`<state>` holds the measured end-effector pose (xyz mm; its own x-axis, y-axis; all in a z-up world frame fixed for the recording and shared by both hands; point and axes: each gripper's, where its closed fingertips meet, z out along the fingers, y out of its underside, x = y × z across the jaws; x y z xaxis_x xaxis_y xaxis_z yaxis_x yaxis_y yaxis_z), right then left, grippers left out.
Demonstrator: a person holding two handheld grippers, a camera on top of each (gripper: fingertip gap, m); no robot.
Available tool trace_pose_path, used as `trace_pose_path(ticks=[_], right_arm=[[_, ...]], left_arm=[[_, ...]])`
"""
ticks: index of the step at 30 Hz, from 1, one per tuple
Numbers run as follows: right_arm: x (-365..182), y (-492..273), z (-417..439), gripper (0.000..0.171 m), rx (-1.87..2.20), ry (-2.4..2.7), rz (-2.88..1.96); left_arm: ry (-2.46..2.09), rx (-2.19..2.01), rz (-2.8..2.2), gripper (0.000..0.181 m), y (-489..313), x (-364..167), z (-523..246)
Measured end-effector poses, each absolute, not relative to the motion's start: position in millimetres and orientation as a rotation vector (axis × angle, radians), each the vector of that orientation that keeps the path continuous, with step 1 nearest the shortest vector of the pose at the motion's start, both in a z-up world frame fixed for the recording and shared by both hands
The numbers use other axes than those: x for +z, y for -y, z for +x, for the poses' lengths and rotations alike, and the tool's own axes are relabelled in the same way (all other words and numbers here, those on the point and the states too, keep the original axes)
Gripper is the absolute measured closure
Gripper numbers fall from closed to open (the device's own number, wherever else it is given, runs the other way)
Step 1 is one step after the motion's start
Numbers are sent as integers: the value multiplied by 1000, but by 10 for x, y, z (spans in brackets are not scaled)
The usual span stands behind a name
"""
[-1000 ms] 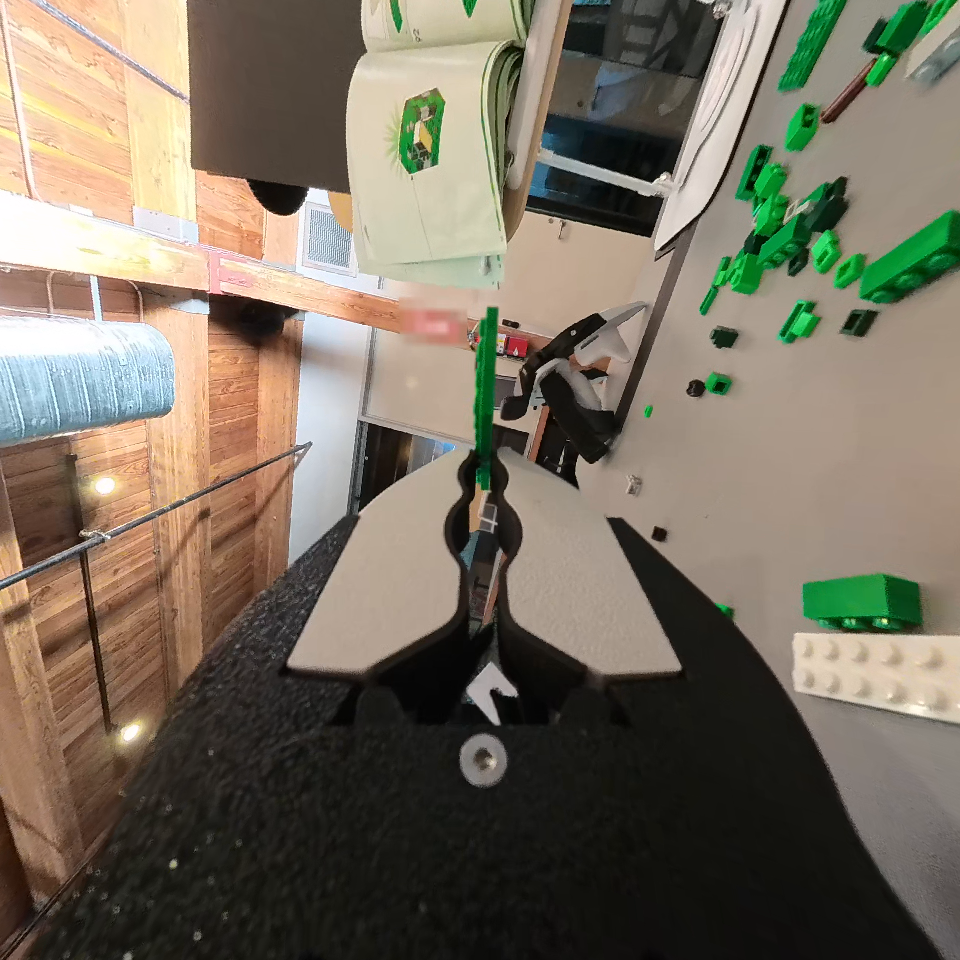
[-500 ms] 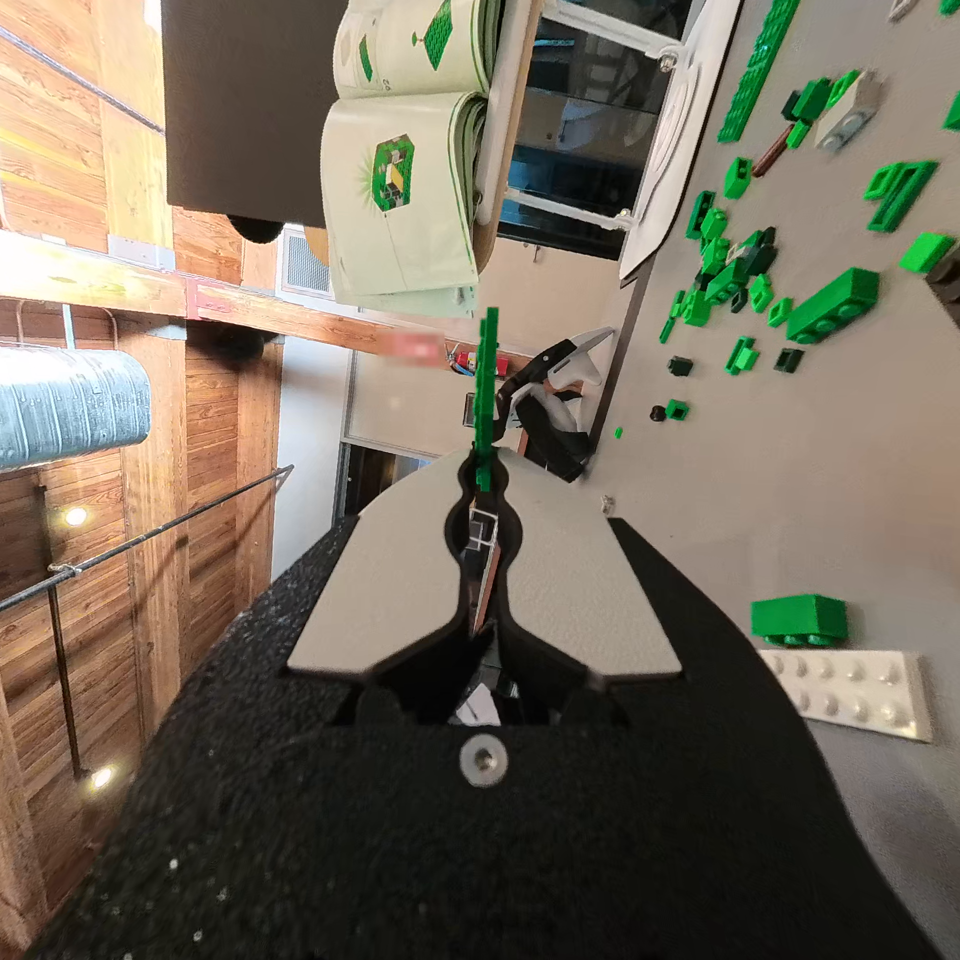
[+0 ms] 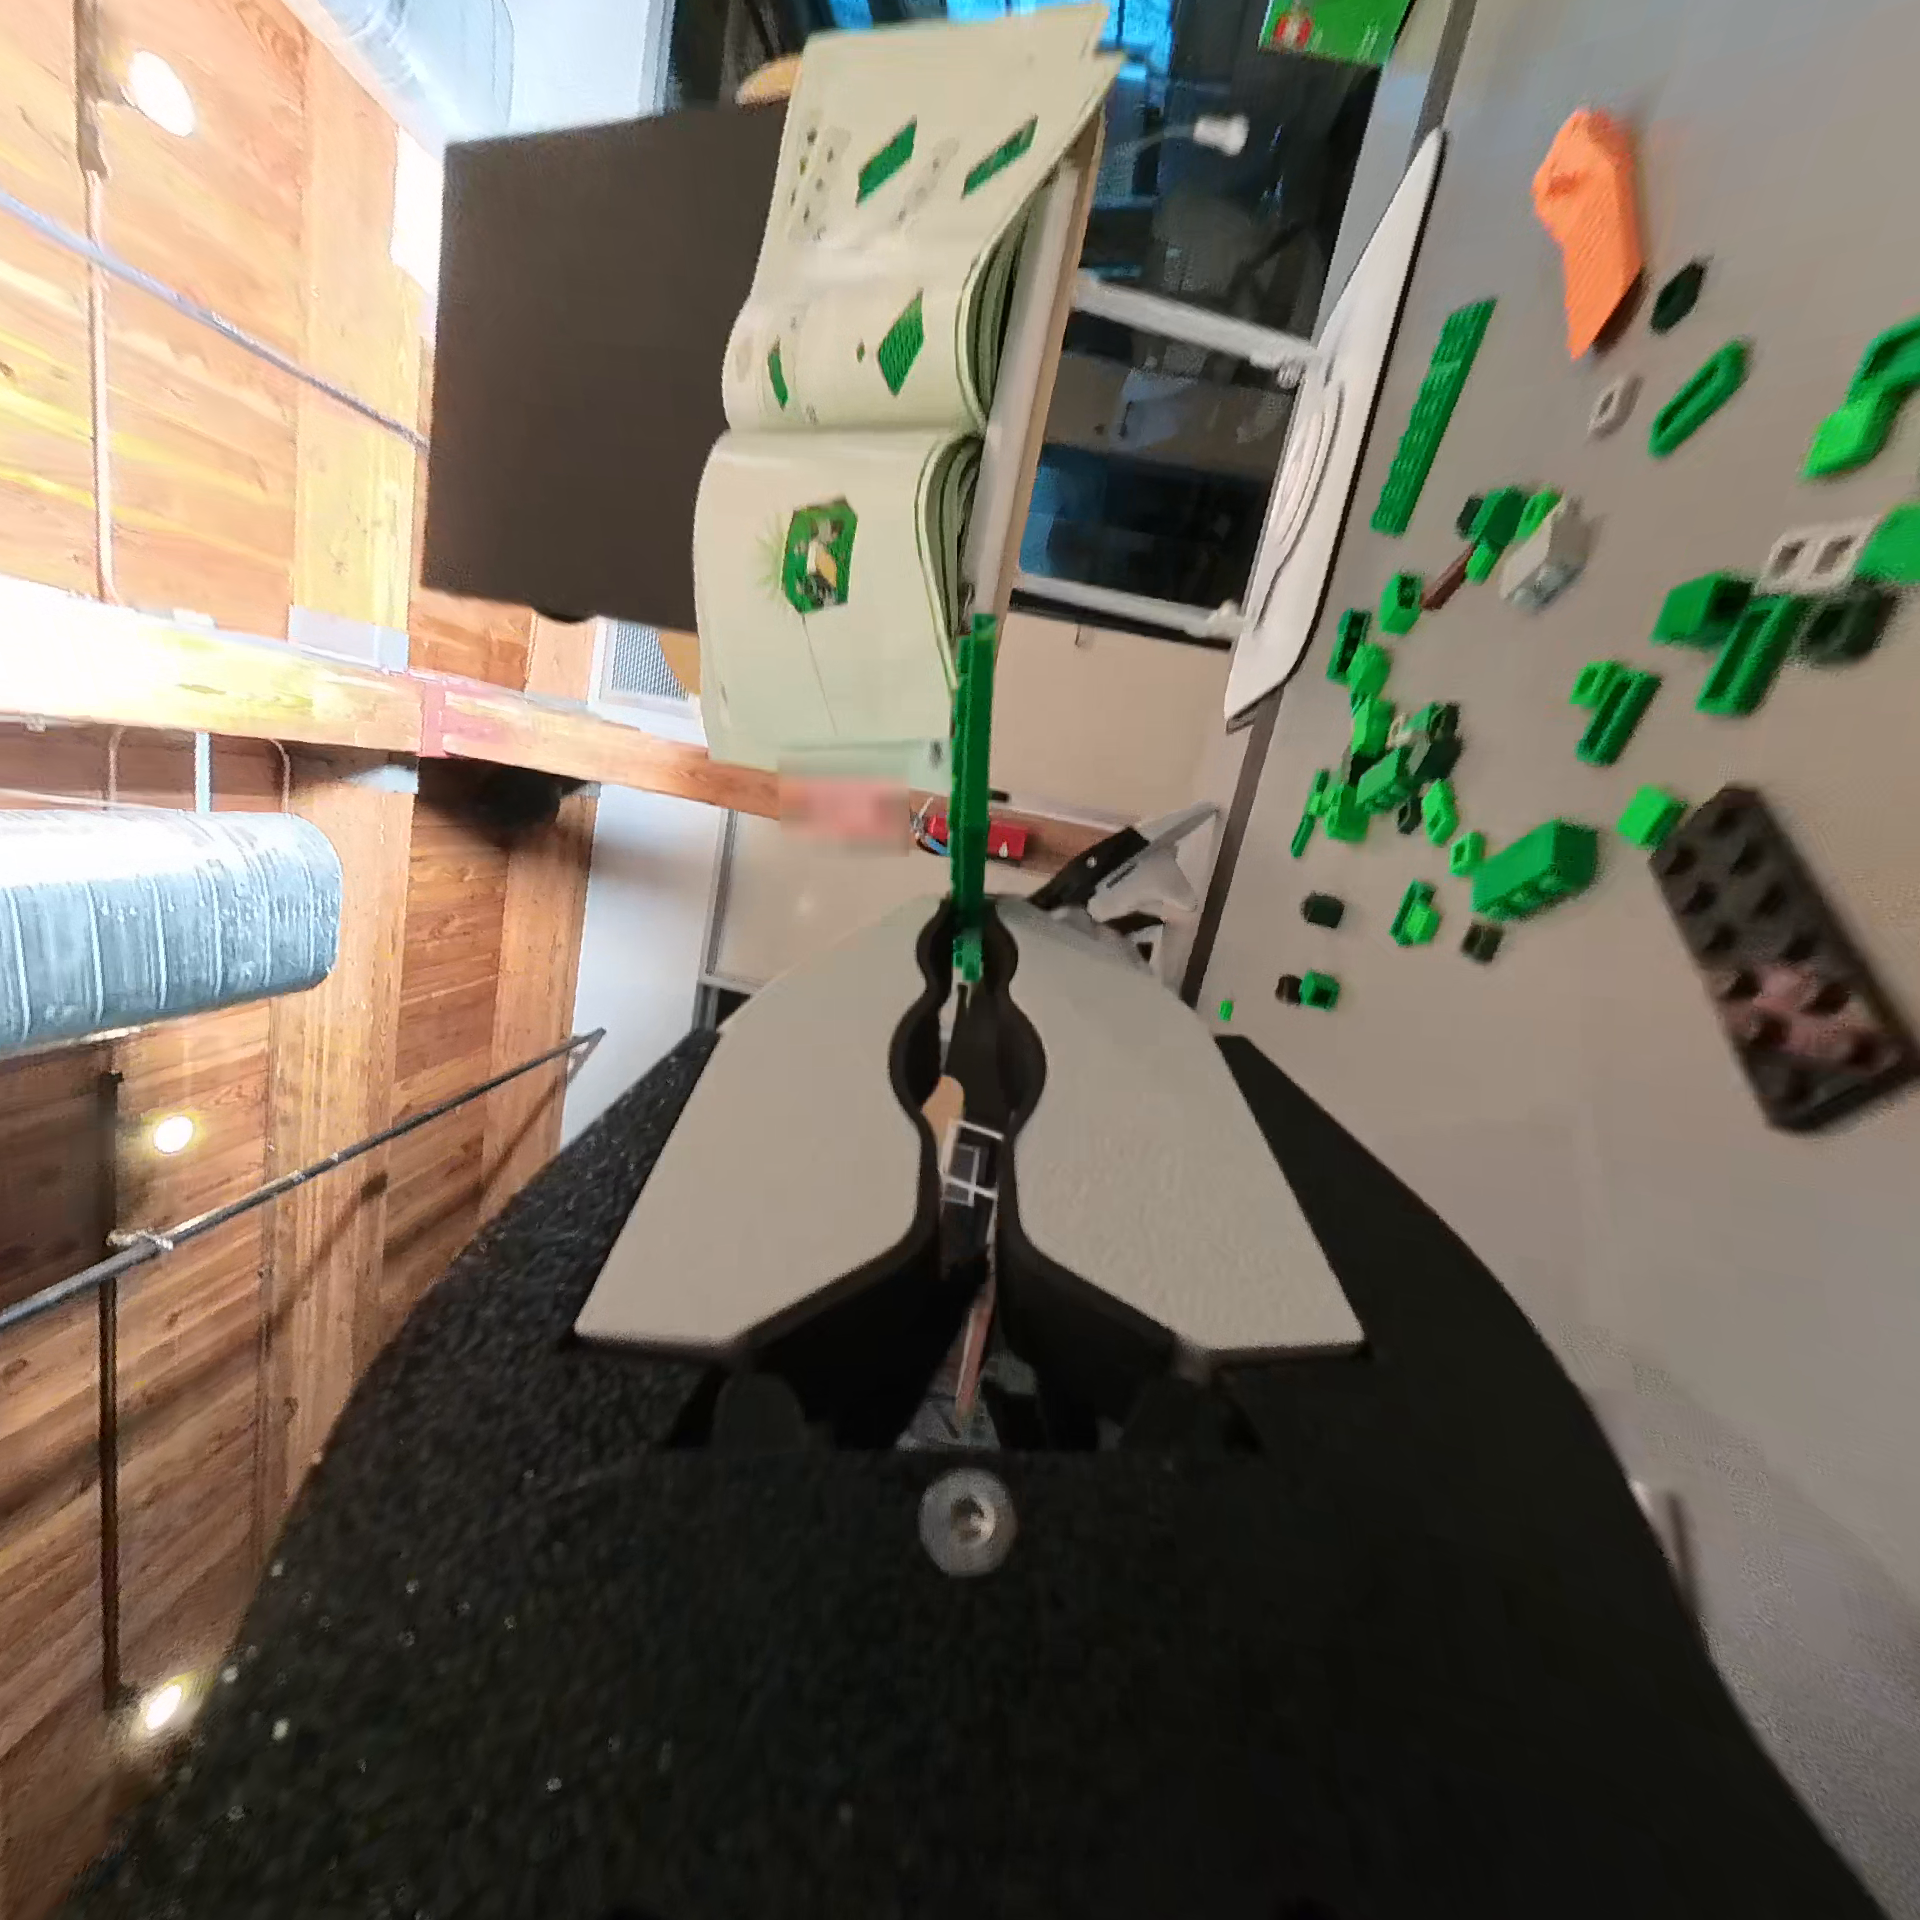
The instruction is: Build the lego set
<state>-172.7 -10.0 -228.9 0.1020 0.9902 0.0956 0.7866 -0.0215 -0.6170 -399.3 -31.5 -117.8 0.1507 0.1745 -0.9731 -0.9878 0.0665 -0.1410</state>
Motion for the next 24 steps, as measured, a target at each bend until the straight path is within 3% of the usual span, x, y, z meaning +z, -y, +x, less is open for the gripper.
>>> trace_pose_path(ticks=[7, 12, 19, 24], right_arm=[[-2294, 58, -1740, 156, 465, 1681, -1941], [-2291, 45, -1739, 164, 408, 1675, -1978], [-1631, 204, -2397, 164, 614, 1534, -1821], [-1586, 269, -2737, 164, 534, 1600, -1791]], left_arm=[[-1084, 1182, -1095, 177, 267, -1313, -3592], [-1139, 1289, -1175, 177, 207, -1462, -3492], [-1146, 1405, -1341, 177, 166, -1675, -3439], [-1155, 1390, -1392, 178, 174, -1748, -3424]])
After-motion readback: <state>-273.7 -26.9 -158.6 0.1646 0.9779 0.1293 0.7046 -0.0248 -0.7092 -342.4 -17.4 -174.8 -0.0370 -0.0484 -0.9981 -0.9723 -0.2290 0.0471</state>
